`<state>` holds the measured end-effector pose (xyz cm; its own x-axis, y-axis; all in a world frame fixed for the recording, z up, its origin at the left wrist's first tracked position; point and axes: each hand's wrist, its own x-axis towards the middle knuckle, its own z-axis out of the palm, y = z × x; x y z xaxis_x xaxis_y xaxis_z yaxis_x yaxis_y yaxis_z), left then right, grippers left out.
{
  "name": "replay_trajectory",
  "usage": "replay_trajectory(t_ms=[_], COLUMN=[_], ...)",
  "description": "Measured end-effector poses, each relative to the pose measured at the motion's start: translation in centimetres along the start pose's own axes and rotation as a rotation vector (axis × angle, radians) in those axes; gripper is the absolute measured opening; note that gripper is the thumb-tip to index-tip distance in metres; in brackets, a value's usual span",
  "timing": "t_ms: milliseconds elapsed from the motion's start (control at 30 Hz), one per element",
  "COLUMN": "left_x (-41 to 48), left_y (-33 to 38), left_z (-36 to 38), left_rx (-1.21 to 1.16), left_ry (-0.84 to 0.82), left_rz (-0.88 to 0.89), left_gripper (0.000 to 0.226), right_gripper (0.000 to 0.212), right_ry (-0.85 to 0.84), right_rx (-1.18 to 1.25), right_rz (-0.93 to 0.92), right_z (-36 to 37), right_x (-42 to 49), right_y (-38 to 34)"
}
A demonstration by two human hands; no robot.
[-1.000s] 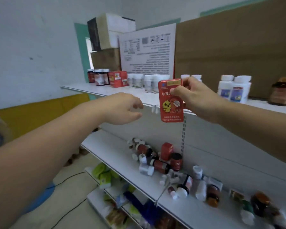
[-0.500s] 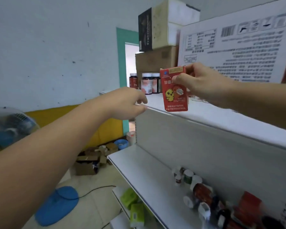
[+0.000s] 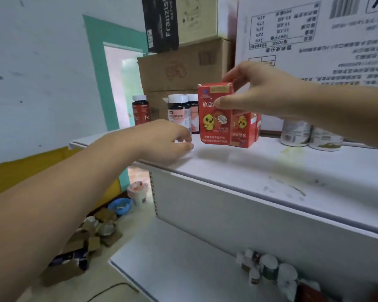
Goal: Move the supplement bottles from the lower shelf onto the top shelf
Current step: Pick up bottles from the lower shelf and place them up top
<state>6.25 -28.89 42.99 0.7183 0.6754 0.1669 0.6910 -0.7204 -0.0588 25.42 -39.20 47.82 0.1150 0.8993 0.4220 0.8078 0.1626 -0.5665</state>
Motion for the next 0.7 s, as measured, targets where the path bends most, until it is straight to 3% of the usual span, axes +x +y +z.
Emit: replay_trajectory(t_ms=[367, 700], left_x=[4.7, 5.1], left_y=[-6.7, -7.8], left_z=[3.5, 5.0], left_rx=[-0.106, -0.302], left_ry=[-0.021, 0.014], left_rz=[0.42, 0.487], left_gripper=[0.042, 0.036], right_gripper=[0.046, 0.046], right_ry=[0.129, 0.183], right_rx=[-0.22, -0.307], right_rz=[0.21, 0.395], right_z=[3.4, 3.9], right_x=[6.5, 7.6], right_y=[-0.9, 0.4])
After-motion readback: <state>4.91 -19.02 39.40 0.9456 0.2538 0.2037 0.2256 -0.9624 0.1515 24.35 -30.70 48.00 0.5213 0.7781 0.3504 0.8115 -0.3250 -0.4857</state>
